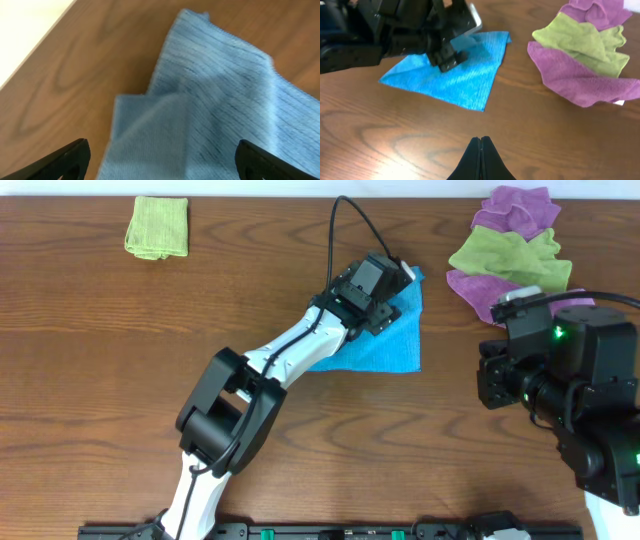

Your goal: Fold the cloth

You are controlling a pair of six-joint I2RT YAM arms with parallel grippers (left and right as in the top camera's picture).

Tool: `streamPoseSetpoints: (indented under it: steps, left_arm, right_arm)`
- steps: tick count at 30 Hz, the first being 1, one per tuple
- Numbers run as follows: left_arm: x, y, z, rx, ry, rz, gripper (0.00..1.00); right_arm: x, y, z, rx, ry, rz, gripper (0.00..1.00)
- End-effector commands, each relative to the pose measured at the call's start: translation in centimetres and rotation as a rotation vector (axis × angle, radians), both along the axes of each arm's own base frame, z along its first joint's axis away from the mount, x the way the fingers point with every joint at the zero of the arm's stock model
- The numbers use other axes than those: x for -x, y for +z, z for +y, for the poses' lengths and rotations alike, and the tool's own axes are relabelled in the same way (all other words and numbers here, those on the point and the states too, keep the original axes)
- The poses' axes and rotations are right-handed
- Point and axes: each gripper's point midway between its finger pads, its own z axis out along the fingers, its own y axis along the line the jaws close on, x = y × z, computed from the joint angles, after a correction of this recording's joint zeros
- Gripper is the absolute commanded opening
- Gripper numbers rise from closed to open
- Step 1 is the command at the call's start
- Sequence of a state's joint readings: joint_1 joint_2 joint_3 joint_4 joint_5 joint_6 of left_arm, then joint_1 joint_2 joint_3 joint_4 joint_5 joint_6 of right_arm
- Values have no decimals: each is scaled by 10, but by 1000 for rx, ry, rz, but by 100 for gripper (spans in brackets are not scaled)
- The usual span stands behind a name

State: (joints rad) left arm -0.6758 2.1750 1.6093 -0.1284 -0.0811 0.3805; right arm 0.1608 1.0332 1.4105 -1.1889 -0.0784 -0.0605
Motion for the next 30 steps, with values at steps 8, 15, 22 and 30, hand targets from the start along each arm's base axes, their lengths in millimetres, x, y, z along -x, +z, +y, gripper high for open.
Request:
streamPoseSetpoints:
  steps: [8,15,22,30]
  left_arm:
    - [-25,-36,9,-73,46,-55,92]
    - [-35,-35,25,-108,106,-81,71]
    - [-39,-33,35,-135,145,-99,50]
    - [-47,-25,55,-205,238,-155,54]
  right_arm:
    - [5,-4,-1,-12,-11,31,1]
    - [5,-5,-1,-12,-11,31,1]
    - [5,-5,-1,-11,-11,31,1]
    - [3,-7,-1,-10,-11,40,1]
